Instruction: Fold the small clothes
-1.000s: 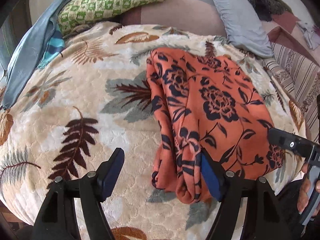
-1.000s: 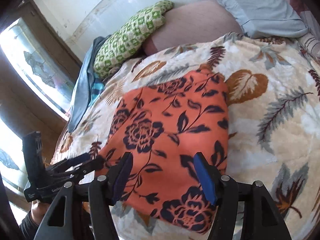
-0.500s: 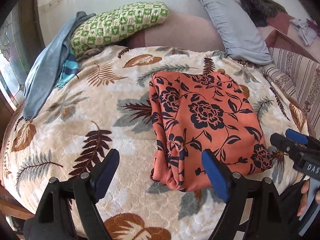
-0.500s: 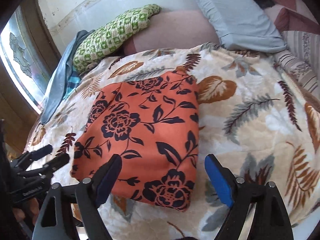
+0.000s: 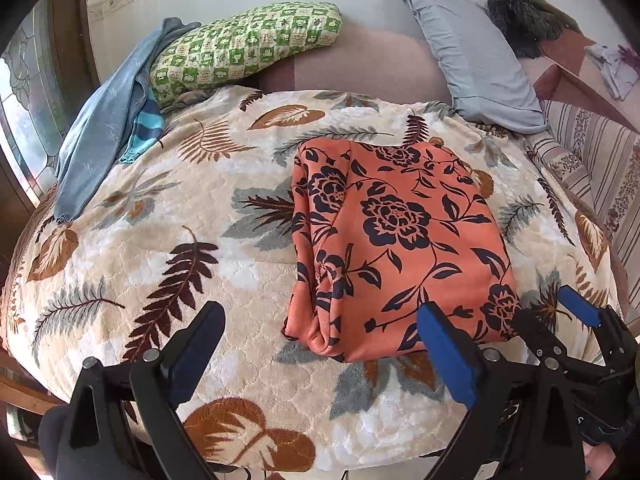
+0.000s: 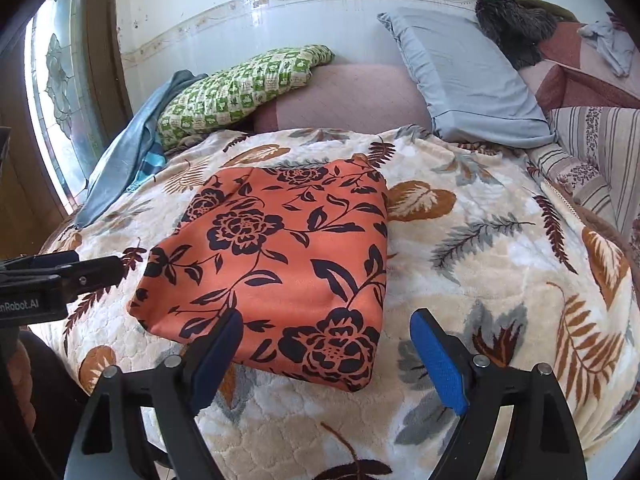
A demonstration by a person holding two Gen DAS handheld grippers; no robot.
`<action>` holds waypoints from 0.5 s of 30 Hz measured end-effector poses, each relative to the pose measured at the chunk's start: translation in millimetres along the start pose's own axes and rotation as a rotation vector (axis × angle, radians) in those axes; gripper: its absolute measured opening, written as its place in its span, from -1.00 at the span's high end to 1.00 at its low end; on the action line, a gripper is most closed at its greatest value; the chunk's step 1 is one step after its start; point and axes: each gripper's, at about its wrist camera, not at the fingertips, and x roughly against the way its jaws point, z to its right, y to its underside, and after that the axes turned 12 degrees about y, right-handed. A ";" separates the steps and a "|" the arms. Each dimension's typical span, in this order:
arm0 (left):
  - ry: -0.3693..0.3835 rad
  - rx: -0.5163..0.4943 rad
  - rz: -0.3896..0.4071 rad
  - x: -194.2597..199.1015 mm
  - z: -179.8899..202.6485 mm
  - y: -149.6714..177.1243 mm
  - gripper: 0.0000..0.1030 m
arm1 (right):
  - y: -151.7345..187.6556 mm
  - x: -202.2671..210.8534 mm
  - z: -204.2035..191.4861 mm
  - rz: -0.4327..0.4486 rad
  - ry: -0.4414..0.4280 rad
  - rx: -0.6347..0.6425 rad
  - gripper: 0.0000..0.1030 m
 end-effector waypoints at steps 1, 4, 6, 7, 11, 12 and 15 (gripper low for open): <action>-0.007 -0.007 -0.008 -0.9 2.4 -0.2 -0.88 | 0.8 0.2 0.4 0.000 -0.002 -0.001 -0.70; -0.029 -0.029 -0.016 -3.4 9.3 -0.4 -0.93 | 2.6 -0.2 0.4 0.001 -0.006 0.000 -0.70; -0.034 -0.041 -0.006 -2.9 12.3 0.6 -0.93 | 3.3 -1.0 0.0 -0.001 -0.012 -0.002 -0.70; -0.032 -0.041 -0.001 -2.3 12.8 1.1 -0.93 | 3.4 -1.8 0.0 -0.003 -0.017 -0.003 -0.70; -0.010 -0.016 -0.002 -3.1 10.2 1.0 -0.99 | 3.6 -4.8 -1.2 -0.009 -0.028 -0.006 -0.70; -0.007 -0.011 0.000 -3.3 9.2 0.8 -0.99 | 3.6 -5.5 -1.7 -0.009 -0.030 -0.005 -0.70; 0.007 -0.005 -0.003 -5.0 8.2 0.8 -0.99 | 3.5 -6.7 -3.4 -0.009 -0.038 -0.002 -0.70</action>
